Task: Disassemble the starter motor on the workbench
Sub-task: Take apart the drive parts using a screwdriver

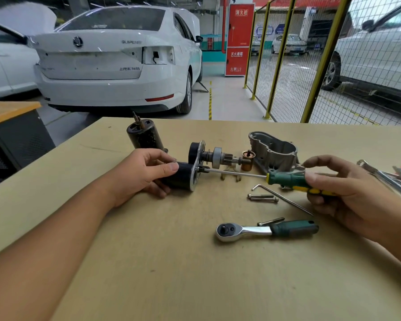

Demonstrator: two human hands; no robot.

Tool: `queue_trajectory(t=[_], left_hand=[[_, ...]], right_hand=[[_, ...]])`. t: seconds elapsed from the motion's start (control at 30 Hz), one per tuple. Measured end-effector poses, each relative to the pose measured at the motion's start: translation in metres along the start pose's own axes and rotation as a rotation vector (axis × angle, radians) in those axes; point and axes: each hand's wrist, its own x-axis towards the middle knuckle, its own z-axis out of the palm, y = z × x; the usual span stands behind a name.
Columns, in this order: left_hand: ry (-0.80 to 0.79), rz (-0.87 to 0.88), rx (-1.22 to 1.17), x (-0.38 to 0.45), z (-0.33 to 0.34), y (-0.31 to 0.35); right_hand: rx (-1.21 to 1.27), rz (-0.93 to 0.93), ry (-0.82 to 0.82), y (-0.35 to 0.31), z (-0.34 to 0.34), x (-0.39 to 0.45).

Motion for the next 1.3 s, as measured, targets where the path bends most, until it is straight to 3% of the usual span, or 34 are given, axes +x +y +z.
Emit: queue_trajectory(t=[0.13,0.33,0.53,0.77,1.1,1.3], left_hand=[[-0.01,-0.003,0.005,0.0,0.0,0.0],[-0.004,-0.005,0.001,0.0,0.0,0.0],[-0.002,-0.013,0.005,0.0,0.001,0.001],[0.008,-0.019,0.005,0.0,0.001,0.001],[0.011,-0.023,0.005,0.0,0.002,0.002],[0.011,-0.027,0.006,0.0,0.001,0.002]], right_hand=[[0.103,-0.014,0.007,0.002,0.003,0.001],[-0.076,0.038,0.042,-0.002,0.002,0.0],[0.061,-0.015,0.006,0.002,-0.001,0.001],[-0.1,0.045,0.038,-0.003,0.002,-0.001],[0.094,-0.031,0.016,0.005,-0.004,0.004],[-0.065,0.047,0.026,-0.002,0.0,0.0]])
